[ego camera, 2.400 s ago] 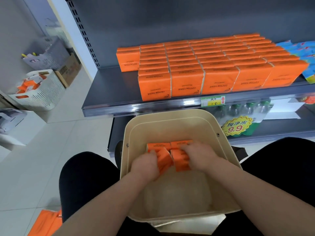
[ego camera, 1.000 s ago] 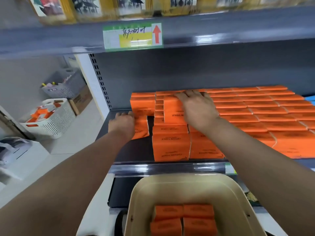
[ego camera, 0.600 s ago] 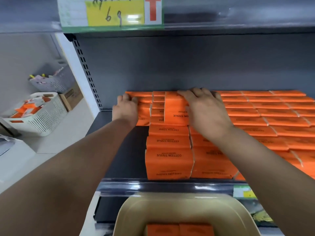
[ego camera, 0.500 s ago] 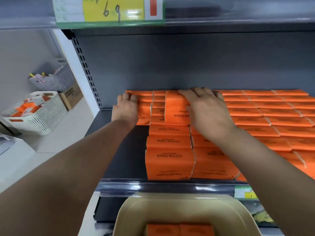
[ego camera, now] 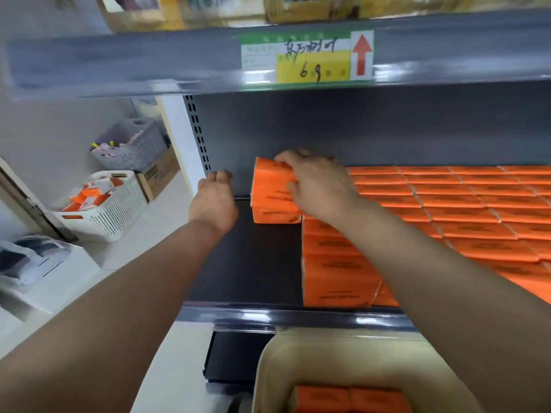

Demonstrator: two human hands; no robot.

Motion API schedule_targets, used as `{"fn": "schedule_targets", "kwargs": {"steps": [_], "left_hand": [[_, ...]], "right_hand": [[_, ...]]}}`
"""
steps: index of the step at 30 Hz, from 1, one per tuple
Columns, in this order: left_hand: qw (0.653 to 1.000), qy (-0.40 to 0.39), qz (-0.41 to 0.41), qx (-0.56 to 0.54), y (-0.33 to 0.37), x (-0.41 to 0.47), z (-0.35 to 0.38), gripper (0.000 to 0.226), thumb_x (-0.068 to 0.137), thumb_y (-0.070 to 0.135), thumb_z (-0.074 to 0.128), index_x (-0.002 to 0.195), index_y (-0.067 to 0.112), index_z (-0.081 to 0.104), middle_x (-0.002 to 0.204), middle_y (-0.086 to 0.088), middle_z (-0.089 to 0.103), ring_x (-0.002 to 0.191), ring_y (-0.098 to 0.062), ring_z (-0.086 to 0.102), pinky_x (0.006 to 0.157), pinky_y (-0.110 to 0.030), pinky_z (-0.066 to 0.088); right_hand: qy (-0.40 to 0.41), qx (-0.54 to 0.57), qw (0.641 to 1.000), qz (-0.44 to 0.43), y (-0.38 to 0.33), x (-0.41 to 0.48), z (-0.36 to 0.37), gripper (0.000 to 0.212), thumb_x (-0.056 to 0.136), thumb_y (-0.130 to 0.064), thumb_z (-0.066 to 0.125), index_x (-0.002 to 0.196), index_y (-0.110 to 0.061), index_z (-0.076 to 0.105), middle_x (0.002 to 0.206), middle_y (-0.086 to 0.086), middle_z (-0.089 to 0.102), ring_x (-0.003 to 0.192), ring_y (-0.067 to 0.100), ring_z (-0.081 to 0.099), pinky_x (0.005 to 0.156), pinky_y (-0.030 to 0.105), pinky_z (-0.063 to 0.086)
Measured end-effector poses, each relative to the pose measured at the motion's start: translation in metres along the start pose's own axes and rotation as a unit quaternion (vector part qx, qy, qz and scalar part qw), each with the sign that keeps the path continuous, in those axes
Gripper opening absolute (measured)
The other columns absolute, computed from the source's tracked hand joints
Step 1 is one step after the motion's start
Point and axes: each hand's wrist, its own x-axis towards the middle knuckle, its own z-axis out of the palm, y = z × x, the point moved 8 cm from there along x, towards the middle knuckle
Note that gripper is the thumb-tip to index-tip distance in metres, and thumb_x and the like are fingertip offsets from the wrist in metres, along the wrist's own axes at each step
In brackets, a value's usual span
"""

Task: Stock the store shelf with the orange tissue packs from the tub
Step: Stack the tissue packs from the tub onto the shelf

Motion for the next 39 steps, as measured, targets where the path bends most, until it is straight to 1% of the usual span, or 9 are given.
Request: {"fn": "schedule_targets", "kwargs": {"steps": [8, 11, 13, 16, 19, 22, 28, 33, 39], "left_hand": [[0.999, -0.039, -0.014, -0.036, -0.034, -0.013, 0.005, 0.059, 0.081, -0.007, 0.048, 0.138, 0.008, 0.037, 0.134, -0.012, 0.042, 0.124, -0.028, 0.04, 0.084, -0.033, 0.041], [0.993, -0.091, 0.017, -0.071, -0.028, -0.018, 0.022, 0.064, 0.078, -0.003, 0.051, 0.139, 0.009, 0.036, 0.136, -0.011, 0.041, 0.126, -0.027, 0.04, 0.09, -0.032, 0.041], [0.986, -0.129, 0.041, -0.093, -0.02, -0.022, 0.037, 0.065, 0.075, 0.003, 0.056, 0.136, 0.011, 0.038, 0.133, -0.008, 0.043, 0.126, -0.026, 0.041, 0.098, -0.035, 0.042], [0.981, -0.157, 0.062, -0.094, -0.006, -0.025, 0.051, 0.058, 0.075, 0.011, 0.061, 0.129, 0.016, 0.042, 0.125, -0.004, 0.044, 0.12, -0.024, 0.042, 0.096, -0.038, 0.044], [0.988, -0.123, 0.064, -0.072, 0.005, -0.024, 0.051, 0.049, 0.08, 0.016, 0.064, 0.124, 0.013, 0.044, 0.124, -0.007, 0.046, 0.113, -0.026, 0.05, 0.089, -0.037, 0.047], [0.994, -0.088, 0.046, -0.039, 0.011, -0.02, 0.05, 0.044, 0.079, 0.015, 0.067, 0.118, 0.01, 0.045, 0.119, -0.009, 0.048, 0.106, -0.028, 0.054, 0.08, -0.036, 0.047], [0.997, -0.063, 0.029, -0.024, 0.025, -0.006, 0.061, 0.044, 0.078, 0.017, 0.07, 0.11, 0.007, 0.042, 0.116, -0.012, 0.049, 0.096, -0.032, 0.058, 0.07, -0.037, 0.045], [0.999, -0.039, 0.019, -0.023, 0.032, 0.006, 0.07, 0.034, 0.081, 0.011, 0.062, 0.107, 0.007, 0.04, 0.113, -0.013, 0.052, 0.1, -0.032, 0.056, 0.072, -0.039, 0.045], [0.999, -0.027, 0.016, -0.032, 0.032, 0.002, 0.068, 0.036, 0.083, 0.01, 0.062, 0.111, 0.008, 0.039, 0.115, -0.012, 0.05, 0.104, -0.03, 0.053, 0.078, -0.04, 0.048]], "right_hand": [[-0.177, 0.0, 0.984, 0.0, -0.036, 0.001, 0.097, 0.05, 0.083, -0.008, 0.059, 0.128, -0.028, 0.047, 0.129, -0.001, 0.052, 0.119, 0.022, 0.051, 0.093, 0.038, 0.043], [-0.18, -0.007, 0.984, 0.005, -0.032, -0.002, 0.106, 0.049, 0.085, -0.01, 0.06, 0.13, -0.026, 0.047, 0.129, 0.0, 0.053, 0.119, 0.021, 0.052, 0.093, 0.038, 0.043], [-0.177, 0.003, 0.984, 0.001, -0.027, -0.003, 0.1, 0.051, 0.084, -0.023, 0.066, 0.131, -0.025, 0.045, 0.13, 0.0, 0.051, 0.119, 0.021, 0.05, 0.094, 0.038, 0.042], [-0.163, 0.013, 0.987, 0.01, -0.012, -0.007, 0.082, 0.053, 0.087, -0.038, 0.062, 0.135, -0.024, 0.043, 0.134, 0.0, 0.049, 0.124, 0.021, 0.047, 0.098, 0.039, 0.04], [-0.127, -0.014, 0.991, 0.032, 0.013, -0.017, 0.065, 0.04, 0.095, -0.028, 0.049, 0.134, -0.023, 0.045, 0.136, 0.003, 0.049, 0.126, 0.023, 0.044, 0.101, 0.04, 0.038], [-0.128, -0.058, 0.987, 0.076, 0.039, -0.027, 0.06, 0.041, 0.094, -0.017, 0.045, 0.136, -0.02, 0.045, 0.135, 0.006, 0.05, 0.126, 0.027, 0.043, 0.102, 0.042, 0.036], [-0.177, -0.059, 0.975, 0.121, 0.063, -0.04, 0.073, 0.039, 0.1, -0.026, 0.035, 0.137, -0.017, 0.044, 0.141, 0.006, 0.046, 0.129, 0.027, 0.042, 0.106, 0.047, 0.033], [-0.158, -0.059, 0.979, 0.117, 0.065, -0.04, 0.075, 0.038, 0.099, -0.025, 0.035, 0.136, -0.017, 0.045, 0.139, 0.005, 0.048, 0.128, 0.027, 0.044, 0.105, 0.048, 0.034], [-0.154, -0.06, 0.98, 0.113, 0.064, -0.039, 0.073, 0.037, 0.098, -0.022, 0.037, 0.134, -0.016, 0.046, 0.136, 0.005, 0.05, 0.125, 0.026, 0.046, 0.103, 0.047, 0.036]]}}
